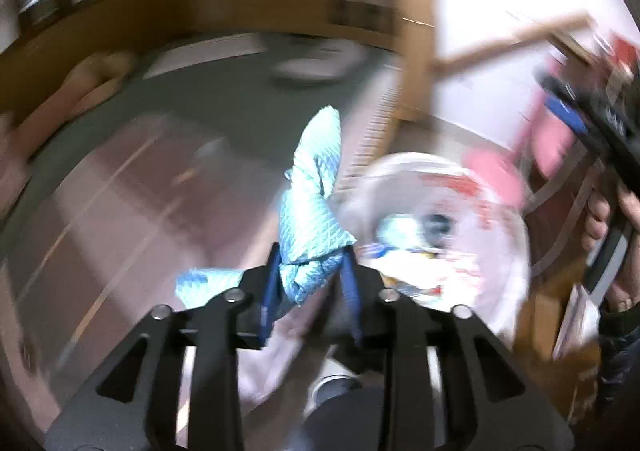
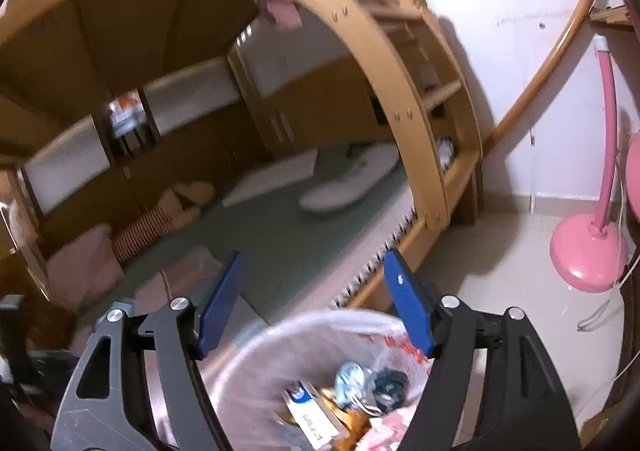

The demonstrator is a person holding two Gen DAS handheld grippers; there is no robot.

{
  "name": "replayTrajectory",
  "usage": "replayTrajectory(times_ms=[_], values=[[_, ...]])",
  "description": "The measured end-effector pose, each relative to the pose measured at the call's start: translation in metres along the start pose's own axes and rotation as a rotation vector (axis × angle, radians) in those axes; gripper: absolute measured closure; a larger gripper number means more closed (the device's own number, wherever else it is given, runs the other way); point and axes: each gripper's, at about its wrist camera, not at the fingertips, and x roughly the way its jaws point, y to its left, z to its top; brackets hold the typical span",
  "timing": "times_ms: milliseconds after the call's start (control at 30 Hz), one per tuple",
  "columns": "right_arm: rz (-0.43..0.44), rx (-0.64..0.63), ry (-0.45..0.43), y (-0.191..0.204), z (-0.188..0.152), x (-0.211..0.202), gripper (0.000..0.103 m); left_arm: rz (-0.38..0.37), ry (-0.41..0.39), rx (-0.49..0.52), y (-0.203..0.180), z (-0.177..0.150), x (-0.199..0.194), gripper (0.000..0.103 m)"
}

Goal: Collect trash

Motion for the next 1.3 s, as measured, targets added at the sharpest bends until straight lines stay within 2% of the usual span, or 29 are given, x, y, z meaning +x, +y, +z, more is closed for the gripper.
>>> replayTrajectory(times_ms=[33, 67, 100, 167, 233, 300, 433, 567, 633, 700, 833, 933, 1033, 1133, 1300], values=[[0.015, -0.010, -0.009, 0.005, 0.002, -0.005, 0.032, -0.006, 0.018, 0.054, -0.020, 0.010, 0.008, 0.046], [0.029, -0.024, -0.013, 0.011, 0.003, -0.007, 0.032, 0.014, 0.020, 0.094, -0.034, 0.016, 0.015, 0.025], [0.040, -0.044, -0.013, 0.017, 0.003, -0.008, 0.032, 0.042, 0.004, 0.113, -0.041, 0.019, 0.018, 0.016], [0.052, -0.077, -0.004, 0.024, 0.001, -0.011, 0.032, 0.086, -0.008, 0.087, -0.036, 0.021, 0.020, 0.015], [0.075, -0.109, 0.024, 0.035, -0.004, -0.008, 0.032, 0.082, -0.015, 0.001, -0.014, 0.013, 0.013, 0.012], [0.106, -0.152, 0.074, 0.057, -0.015, 0.001, 0.032, 0.123, -0.024, -0.049, 0.008, 0.006, 0.006, 0.011], [0.175, -0.251, 0.179, 0.113, -0.039, 0.029, 0.032, 0.260, -0.057, -0.180, 0.086, -0.030, -0.027, 0.008], [0.283, -0.353, 0.273, 0.191, -0.068, 0.056, 0.030, 0.396, -0.076, -0.354, 0.164, -0.073, -0.068, 0.007], [0.348, -0.410, 0.289, 0.238, -0.082, 0.067, 0.024, 0.488, -0.089, -0.449, 0.203, -0.102, -0.094, 0.006], [0.402, -0.458, 0.310, 0.281, -0.096, 0.077, 0.018, 0.547, -0.103, -0.508, 0.231, -0.121, -0.113, 0.006], [0.504, -0.542, 0.361, 0.366, -0.130, 0.090, 0.017, 0.685, -0.127, -0.658, 0.284, -0.169, -0.152, 0.006], [0.549, -0.588, 0.391, 0.413, -0.152, 0.097, 0.016, 0.746, -0.146, -0.779, 0.310, -0.202, -0.169, 0.005], [0.567, -0.612, 0.408, 0.444, -0.172, 0.102, 0.016, 0.762, -0.141, -0.868, 0.325, -0.232, -0.174, 0.005], [0.570, -0.633, 0.408, 0.455, -0.189, 0.104, 0.016, 0.759, -0.119, -0.885, 0.329, -0.244, -0.171, 0.005], [0.542, -0.634, 0.445, 0.449, -0.205, 0.112, 0.016, 0.769, -0.130, -0.822, 0.314, -0.233, -0.165, 0.005]])
